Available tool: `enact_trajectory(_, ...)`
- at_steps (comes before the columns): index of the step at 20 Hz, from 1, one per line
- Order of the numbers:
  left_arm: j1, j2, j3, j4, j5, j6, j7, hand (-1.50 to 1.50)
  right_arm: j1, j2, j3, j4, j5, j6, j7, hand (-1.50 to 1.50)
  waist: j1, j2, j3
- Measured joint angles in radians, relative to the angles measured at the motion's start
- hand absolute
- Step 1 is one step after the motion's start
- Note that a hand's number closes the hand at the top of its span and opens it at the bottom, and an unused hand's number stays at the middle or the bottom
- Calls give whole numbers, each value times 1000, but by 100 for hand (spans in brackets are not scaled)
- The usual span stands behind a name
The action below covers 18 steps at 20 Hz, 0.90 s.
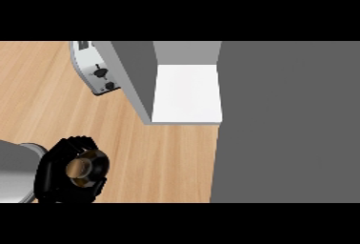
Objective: Pick up the wine, place it into the cabinet and close the cabinet
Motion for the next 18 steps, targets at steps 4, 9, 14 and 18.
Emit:
enact_trajectory(4,16,-12,-67,-130,47,16,126,150,15,12,11,-2,-2,4,-9,-150,-2,0,0)
enact_trajectory(9,20,-18,-153,-282,36,90,269,150,13,13,2,-1,-5,8,-8,-150,-3,1,0)
enact_trajectory(14,-32,-20,-269,-370,30,204,404,150,-13,23,29,-1,-2,-13,16,-150,-6,1,0)
enact_trajectory(18,-71,-20,-382,-396,24,300,452,150,-8,12,4,-3,-9,0,20,-150,-10,1,0)
